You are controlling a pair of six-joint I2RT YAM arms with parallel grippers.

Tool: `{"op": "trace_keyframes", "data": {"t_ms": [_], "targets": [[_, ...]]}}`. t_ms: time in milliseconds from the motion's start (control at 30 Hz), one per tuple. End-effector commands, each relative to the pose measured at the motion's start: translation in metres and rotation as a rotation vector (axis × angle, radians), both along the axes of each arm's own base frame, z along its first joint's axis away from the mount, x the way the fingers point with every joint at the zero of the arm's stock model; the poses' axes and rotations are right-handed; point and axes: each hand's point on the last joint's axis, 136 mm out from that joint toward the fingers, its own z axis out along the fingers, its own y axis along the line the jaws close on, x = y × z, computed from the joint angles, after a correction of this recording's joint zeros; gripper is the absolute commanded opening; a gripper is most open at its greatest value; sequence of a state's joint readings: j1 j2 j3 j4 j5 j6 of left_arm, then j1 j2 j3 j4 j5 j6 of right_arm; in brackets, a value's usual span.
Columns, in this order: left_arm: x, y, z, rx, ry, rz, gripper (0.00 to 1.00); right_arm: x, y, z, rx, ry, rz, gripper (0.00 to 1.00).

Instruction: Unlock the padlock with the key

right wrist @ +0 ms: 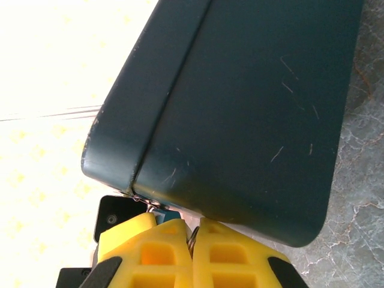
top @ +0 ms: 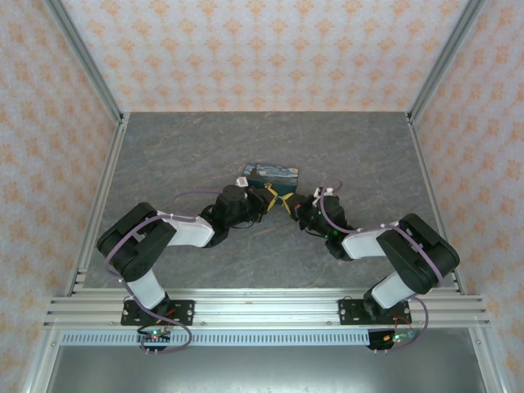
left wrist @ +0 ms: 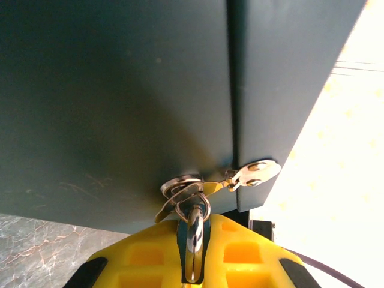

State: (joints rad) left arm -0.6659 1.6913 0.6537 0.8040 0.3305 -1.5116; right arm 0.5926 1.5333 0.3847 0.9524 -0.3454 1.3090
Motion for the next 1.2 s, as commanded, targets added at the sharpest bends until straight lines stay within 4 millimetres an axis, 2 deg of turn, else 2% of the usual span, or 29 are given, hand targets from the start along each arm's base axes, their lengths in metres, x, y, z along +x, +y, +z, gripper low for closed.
{"op": "trace_keyframes", "data": {"t_ms": [0,233,367,600,733,933,1167], "targets": [[-0.021,-0.041,0.079,-0.201,-0.15,-0.151,0.0,0.007,0.001,0.002,0.007,-0.012,-0.006,0.0],[-0.023,-0.044,0.089,-0.213,-0.164,-0.154,0.0,0.012,0.01,0.015,0.088,-0.048,0.013,0.0],[-0.024,-0.043,0.083,-0.184,-0.158,-0.157,0.0,0.016,0.014,0.023,0.166,-0.047,0.005,0.0],[-0.027,-0.041,0.069,-0.16,-0.144,-0.16,0.0,0.019,0.008,0.033,0.162,-0.053,-0.015,0.0],[-0.028,-0.042,0.069,-0.165,-0.15,-0.171,0.0,0.021,0.003,0.031,0.125,-0.048,-0.012,0.0],[-0.032,-0.043,0.072,-0.163,-0.161,-0.192,0.0,0.023,-0.008,0.017,0.072,-0.024,-0.024,0.0],[-0.036,-0.044,0.073,-0.155,-0.168,-0.215,0.0,0.022,-0.012,0.009,0.035,-0.012,-0.029,0.0]]}}
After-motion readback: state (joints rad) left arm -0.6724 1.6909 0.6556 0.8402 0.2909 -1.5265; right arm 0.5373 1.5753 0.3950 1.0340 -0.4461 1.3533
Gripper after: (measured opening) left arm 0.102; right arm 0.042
